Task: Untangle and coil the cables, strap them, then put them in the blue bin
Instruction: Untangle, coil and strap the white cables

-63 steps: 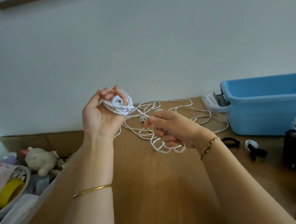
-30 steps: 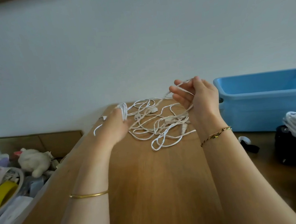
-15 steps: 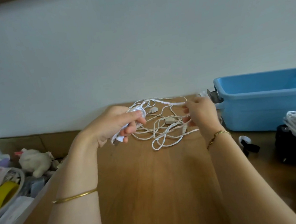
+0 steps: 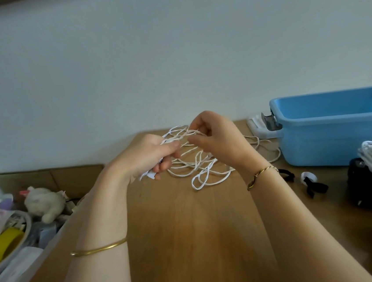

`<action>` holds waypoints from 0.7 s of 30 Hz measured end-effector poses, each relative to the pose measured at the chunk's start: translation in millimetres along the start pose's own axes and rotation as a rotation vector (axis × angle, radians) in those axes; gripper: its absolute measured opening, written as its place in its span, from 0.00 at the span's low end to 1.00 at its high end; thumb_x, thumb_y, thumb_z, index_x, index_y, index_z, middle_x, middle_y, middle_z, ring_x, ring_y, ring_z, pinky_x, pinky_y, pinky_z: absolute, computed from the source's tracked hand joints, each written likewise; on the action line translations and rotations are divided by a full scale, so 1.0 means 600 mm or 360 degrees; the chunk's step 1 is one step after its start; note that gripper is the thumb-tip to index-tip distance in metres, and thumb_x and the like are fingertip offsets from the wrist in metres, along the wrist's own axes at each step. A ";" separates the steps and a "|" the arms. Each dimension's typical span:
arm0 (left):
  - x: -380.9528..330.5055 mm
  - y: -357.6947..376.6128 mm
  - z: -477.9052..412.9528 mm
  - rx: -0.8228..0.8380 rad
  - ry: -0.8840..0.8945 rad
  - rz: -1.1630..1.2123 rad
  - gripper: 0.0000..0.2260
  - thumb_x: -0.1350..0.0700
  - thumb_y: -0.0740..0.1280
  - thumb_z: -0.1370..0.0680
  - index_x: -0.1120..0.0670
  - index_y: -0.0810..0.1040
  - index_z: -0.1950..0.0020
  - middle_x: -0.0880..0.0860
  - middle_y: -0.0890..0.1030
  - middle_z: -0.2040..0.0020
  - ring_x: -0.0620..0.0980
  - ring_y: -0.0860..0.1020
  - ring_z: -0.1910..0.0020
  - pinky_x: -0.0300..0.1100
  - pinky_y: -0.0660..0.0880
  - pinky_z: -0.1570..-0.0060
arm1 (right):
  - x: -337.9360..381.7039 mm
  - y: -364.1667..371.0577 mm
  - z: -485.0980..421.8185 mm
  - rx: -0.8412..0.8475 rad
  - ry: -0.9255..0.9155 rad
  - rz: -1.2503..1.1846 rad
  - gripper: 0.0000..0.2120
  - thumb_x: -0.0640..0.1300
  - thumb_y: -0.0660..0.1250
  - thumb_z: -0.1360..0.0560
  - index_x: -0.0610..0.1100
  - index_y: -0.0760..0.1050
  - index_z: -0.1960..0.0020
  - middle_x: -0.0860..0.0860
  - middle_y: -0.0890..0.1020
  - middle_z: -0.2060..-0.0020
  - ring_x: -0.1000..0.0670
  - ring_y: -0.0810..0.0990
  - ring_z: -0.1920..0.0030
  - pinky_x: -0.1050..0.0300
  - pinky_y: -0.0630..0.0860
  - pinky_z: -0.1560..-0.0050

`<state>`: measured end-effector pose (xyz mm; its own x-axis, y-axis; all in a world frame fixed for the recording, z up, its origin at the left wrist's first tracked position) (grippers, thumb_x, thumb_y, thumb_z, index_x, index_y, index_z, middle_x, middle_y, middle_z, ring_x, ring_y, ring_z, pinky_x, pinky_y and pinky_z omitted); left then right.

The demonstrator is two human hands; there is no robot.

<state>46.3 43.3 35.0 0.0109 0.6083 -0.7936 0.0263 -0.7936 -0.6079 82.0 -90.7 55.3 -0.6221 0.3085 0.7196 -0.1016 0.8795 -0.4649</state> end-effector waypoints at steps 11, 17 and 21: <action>-0.024 0.026 0.016 0.0586 0.0131 0.0846 0.22 0.48 0.57 0.25 0.64 0.82 0.56 0.48 0.63 0.80 0.43 0.61 0.82 0.36 0.67 0.79 | -0.003 -0.011 0.004 0.0030 -0.0083 -0.0271 0.14 0.45 0.62 0.21 0.41 0.76 0.63 0.50 0.70 0.72 0.53 0.68 0.70 0.55 0.69 0.66; -0.036 0.030 0.018 0.0822 0.0086 0.1340 0.16 0.50 0.65 0.26 0.62 0.84 0.58 0.45 0.65 0.81 0.40 0.63 0.82 0.34 0.68 0.79 | -0.007 0.006 0.005 0.0051 0.0034 -0.0577 0.21 0.51 0.57 0.19 0.42 0.69 0.68 0.53 0.64 0.76 0.47 0.60 0.72 0.50 0.65 0.68; -0.051 0.016 0.026 0.1366 0.0125 0.2079 0.19 0.53 0.56 0.18 0.69 0.77 0.44 0.51 0.67 0.74 0.45 0.65 0.73 0.40 0.72 0.66 | -0.019 0.010 0.007 0.0113 0.0142 -0.0784 0.20 0.49 0.59 0.20 0.43 0.76 0.66 0.53 0.60 0.78 0.54 0.57 0.77 0.61 0.61 0.76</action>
<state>30.5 16.6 53.0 -0.3789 -0.5044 -0.7759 -0.5983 -0.5061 0.6212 85.3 -90.2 42.0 -0.4188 -0.1043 0.9021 -0.4206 0.9027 -0.0909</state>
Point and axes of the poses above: each hand's wrist, its own z-axis away from the middle knuckle, its own y-axis out of the palm, x = y × z, the point moved 8 cm from there along -z, towards the middle knuckle
